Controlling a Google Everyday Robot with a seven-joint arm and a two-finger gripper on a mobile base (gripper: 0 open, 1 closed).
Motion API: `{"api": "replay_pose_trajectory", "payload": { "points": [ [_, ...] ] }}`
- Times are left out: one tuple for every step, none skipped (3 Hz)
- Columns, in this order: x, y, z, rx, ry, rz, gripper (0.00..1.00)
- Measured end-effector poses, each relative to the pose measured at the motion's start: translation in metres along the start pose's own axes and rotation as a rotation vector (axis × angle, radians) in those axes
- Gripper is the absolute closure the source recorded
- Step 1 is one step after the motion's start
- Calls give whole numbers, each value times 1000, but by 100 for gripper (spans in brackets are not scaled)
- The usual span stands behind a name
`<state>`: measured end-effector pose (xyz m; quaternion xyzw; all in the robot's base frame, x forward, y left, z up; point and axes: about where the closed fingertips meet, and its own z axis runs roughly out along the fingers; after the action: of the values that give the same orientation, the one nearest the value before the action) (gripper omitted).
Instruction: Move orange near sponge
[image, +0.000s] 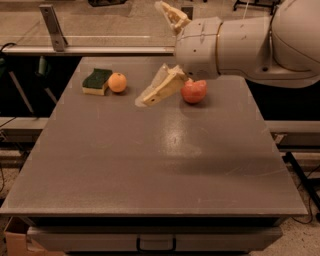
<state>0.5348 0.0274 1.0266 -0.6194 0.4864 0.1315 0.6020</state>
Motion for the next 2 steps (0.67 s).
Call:
{"api": "replay_pose_trajectory", "payload": {
  "points": [
    [0, 0, 0, 0, 1, 0, 0],
    [10, -19, -14, 12, 33, -64, 0]
  ]
}}
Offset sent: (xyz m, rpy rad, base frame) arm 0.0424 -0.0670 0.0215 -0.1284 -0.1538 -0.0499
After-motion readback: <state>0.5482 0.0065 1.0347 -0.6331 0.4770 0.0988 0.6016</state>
